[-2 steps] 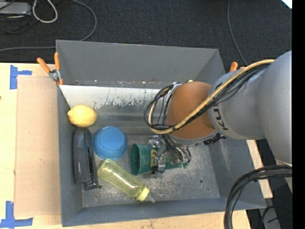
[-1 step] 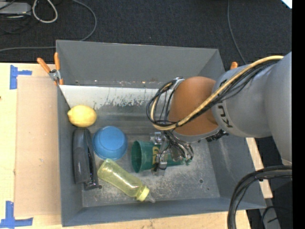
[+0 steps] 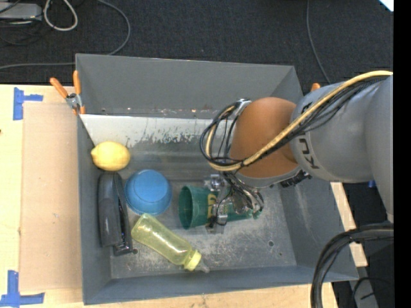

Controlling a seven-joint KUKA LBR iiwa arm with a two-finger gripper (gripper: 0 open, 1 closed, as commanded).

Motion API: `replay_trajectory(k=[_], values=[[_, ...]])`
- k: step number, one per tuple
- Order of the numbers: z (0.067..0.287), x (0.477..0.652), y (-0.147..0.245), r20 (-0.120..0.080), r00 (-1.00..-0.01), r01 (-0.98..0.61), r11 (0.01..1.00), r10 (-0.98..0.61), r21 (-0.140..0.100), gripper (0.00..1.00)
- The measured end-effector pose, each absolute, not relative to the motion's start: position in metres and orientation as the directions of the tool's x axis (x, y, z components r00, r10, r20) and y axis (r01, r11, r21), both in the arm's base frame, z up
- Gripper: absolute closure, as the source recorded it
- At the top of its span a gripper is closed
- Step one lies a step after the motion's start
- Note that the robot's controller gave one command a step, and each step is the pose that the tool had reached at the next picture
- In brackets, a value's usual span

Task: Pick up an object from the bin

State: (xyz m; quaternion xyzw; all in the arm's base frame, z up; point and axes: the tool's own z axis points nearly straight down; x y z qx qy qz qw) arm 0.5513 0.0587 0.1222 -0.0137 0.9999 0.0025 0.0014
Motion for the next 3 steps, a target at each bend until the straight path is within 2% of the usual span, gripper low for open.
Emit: replay_trajectory(k=[1, 2, 3], values=[[0.141, 0.551, 0.059, -0.002, -1.0, -0.026, 1.0, -0.026, 0.005, 1.0], [0.176, 0.551, 0.059, 0.001, -1.0, -0.026, 1.0, -0.026, 0.005, 1.0], [0.197, 0.551, 0.059, -0.002, -1.0, -0.025, 1.0, -0.025, 0.005, 1.0]])
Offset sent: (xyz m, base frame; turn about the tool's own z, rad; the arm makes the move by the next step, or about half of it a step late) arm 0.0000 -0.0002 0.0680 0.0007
